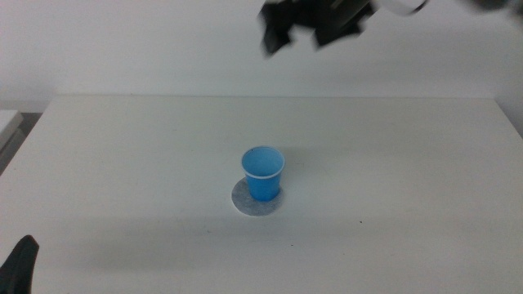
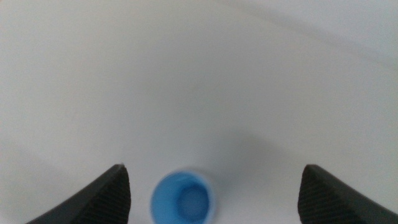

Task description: Place an empty cup on a cup mat.

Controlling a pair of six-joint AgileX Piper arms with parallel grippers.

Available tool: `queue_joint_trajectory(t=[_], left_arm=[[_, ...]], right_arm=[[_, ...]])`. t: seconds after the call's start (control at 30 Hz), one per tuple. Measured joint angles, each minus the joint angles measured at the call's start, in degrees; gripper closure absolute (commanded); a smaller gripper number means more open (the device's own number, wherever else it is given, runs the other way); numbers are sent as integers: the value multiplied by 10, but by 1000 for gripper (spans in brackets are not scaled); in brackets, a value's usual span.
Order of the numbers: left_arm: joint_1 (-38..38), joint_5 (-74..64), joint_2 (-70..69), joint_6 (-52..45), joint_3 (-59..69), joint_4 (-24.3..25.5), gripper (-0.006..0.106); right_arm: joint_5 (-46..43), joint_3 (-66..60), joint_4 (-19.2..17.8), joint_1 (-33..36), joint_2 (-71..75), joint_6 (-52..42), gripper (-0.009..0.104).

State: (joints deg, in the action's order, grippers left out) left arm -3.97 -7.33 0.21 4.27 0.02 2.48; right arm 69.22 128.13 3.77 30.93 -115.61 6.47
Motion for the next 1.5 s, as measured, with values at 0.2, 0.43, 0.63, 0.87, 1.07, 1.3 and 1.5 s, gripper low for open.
queue_joint_trajectory(t=[0.2, 0.43, 0.63, 0.87, 1.07, 1.3, 1.5], left_arm=[[0, 0, 0, 0, 0, 0, 7], [0, 0, 0, 0, 0, 0, 7], [0, 0, 0, 0, 0, 0, 7], [0, 0, 0, 0, 0, 0, 7], [0, 0, 0, 0, 0, 0, 7], [0, 0, 0, 0, 0, 0, 7], [0, 0, 0, 0, 0, 0, 7]], right_arm=[[0, -75, -8, -61, 152, -14, 17], [-18, -297, -13, -116, 356, -17, 17], [-85, -481, -60, -117, 499, 31, 14], [-236, -713, -142, -150, 700, 102, 4], [-331, -889, -135, -191, 831, 79, 2], [-409, -1046, -112, -244, 954, 59, 2], [-415, -1160, -92, -260, 1066, 55, 2]])
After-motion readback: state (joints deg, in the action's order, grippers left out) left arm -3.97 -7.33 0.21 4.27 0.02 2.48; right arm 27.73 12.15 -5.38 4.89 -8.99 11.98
